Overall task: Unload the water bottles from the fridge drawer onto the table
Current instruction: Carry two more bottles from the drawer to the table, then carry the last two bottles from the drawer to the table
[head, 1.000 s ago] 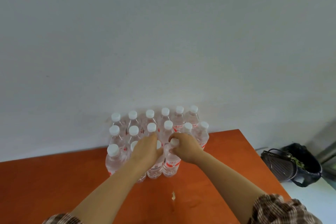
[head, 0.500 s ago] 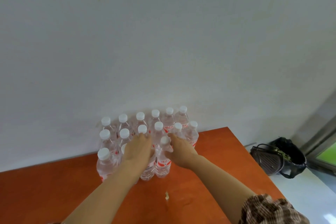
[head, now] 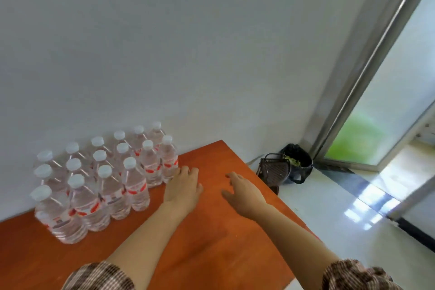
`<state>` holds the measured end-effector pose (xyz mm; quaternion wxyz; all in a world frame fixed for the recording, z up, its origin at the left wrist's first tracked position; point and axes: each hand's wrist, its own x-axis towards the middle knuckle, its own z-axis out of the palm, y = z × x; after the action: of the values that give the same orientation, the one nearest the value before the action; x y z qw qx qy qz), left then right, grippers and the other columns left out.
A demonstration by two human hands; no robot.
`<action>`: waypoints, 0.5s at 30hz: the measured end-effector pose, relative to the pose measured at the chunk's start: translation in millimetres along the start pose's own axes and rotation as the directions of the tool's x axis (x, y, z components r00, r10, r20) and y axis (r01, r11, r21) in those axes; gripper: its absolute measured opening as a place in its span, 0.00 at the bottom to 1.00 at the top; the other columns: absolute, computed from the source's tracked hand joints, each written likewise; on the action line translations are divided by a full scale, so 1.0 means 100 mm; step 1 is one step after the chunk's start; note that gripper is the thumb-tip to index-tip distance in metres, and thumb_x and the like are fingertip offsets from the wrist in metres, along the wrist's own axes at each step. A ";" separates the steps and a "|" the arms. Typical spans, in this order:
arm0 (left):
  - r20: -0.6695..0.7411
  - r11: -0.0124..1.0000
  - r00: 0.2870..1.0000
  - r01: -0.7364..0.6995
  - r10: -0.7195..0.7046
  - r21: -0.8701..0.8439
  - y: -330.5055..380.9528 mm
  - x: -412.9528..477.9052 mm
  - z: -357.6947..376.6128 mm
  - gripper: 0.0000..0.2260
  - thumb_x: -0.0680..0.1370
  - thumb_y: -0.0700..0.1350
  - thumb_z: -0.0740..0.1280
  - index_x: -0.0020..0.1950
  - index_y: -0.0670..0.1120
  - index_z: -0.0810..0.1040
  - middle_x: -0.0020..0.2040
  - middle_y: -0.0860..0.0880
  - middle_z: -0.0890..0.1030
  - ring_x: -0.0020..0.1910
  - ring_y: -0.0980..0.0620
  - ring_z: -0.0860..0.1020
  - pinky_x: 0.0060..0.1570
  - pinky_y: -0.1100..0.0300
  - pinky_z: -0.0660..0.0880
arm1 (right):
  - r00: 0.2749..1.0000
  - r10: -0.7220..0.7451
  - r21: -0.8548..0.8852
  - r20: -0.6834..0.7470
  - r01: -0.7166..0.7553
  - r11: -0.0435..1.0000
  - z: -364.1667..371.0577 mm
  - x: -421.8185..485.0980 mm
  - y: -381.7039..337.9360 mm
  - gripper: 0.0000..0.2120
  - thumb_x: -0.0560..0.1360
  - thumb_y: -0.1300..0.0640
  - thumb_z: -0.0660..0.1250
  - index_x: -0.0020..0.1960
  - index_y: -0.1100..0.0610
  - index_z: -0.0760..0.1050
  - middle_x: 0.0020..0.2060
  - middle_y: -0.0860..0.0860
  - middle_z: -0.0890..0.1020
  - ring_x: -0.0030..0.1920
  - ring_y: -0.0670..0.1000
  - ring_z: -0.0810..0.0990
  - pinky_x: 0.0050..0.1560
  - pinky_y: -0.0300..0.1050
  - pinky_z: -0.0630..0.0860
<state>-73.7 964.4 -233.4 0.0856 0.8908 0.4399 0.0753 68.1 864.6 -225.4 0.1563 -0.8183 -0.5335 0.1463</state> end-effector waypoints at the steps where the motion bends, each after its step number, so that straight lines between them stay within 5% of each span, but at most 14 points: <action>1: 0.008 1.000 1.000 -0.022 0.022 -0.007 0.27 -0.04 0.05 0.18 0.79 0.50 0.59 0.68 0.47 0.68 0.64 0.46 0.71 0.65 0.46 0.68 0.60 0.52 0.70 | 0.999 0.035 -0.005 -0.020 -0.035 0.999 -0.10 -0.18 0.23 0.25 0.79 0.47 0.61 0.73 0.54 0.61 0.66 0.53 0.73 0.64 0.54 0.74 0.59 0.50 0.74; 8: 0.122 0.978 0.972 -0.188 0.199 -0.095 2.40 -0.68 0.43 0.18 0.79 0.50 0.58 0.68 0.47 0.68 0.65 0.45 0.71 0.65 0.45 0.67 0.59 0.51 0.70 | 0.935 0.311 0.041 -0.169 -0.309 0.950 -0.75 -1.74 1.83 0.25 0.78 0.46 0.62 0.72 0.54 0.64 0.68 0.53 0.73 0.65 0.54 0.74 0.63 0.50 0.73; 15: 0.189 0.892 0.873 -0.429 0.450 -0.142 4.48 -1.65 0.84 0.18 0.79 0.50 0.58 0.67 0.45 0.68 0.65 0.43 0.70 0.65 0.43 0.66 0.58 0.49 0.70 | 0.793 0.549 0.072 -0.265 -0.551 0.831 -1.32 -3.62 3.26 0.26 0.79 0.46 0.62 0.74 0.55 0.62 0.70 0.54 0.71 0.66 0.55 0.73 0.64 0.49 0.71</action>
<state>190.1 557.9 -227.1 0.1560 0.9651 0.2099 0.0162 250.5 394.0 -213.2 0.1758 -0.9506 -0.2465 0.0684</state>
